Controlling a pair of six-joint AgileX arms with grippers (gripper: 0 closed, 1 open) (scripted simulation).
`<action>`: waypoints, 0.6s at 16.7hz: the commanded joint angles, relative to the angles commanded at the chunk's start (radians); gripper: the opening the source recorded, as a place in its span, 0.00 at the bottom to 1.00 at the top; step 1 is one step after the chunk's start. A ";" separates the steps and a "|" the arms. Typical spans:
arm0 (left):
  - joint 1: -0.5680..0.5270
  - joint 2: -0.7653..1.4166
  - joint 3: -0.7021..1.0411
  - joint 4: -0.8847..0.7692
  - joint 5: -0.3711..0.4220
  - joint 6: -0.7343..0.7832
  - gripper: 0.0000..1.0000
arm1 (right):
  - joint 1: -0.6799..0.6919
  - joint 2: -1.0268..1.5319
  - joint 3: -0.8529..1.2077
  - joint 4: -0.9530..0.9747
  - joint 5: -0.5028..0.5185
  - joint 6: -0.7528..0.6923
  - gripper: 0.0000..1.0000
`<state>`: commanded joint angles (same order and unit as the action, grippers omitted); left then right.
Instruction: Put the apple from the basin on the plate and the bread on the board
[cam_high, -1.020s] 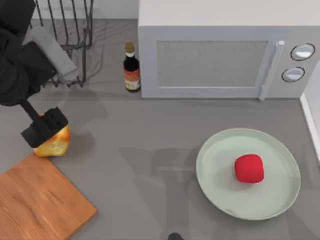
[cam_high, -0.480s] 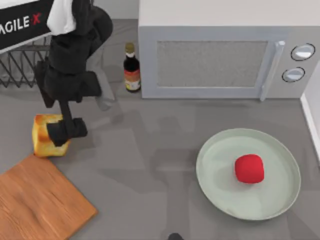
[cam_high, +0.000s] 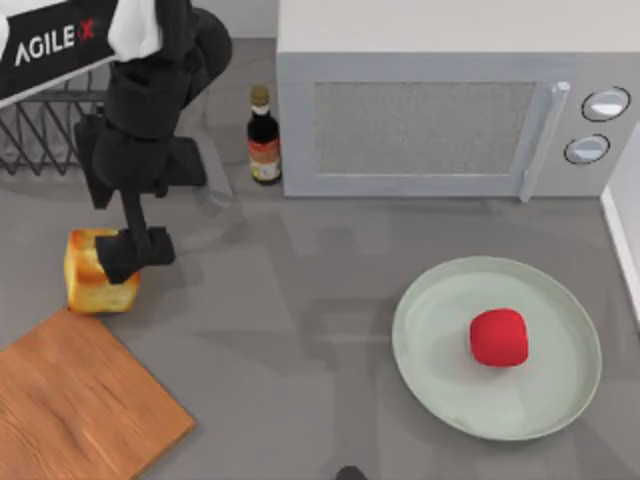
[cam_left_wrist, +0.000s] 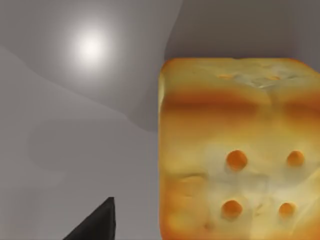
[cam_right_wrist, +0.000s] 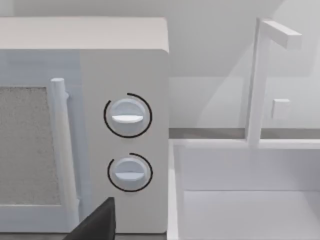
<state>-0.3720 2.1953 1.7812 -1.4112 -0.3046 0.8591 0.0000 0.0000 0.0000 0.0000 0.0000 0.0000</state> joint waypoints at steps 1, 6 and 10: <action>0.004 -0.003 -0.003 0.003 0.001 -0.001 1.00 | 0.000 0.000 0.000 0.000 0.000 0.000 1.00; 0.025 0.001 -0.109 0.119 -0.006 0.024 1.00 | 0.000 0.000 0.000 0.000 0.000 0.000 1.00; 0.052 0.009 -0.236 0.264 -0.012 0.053 1.00 | 0.000 0.000 0.000 0.000 0.000 0.000 1.00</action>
<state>-0.3197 2.2045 1.5451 -1.1470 -0.3171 0.9122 0.0000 0.0000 0.0000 0.0000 0.0000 0.0000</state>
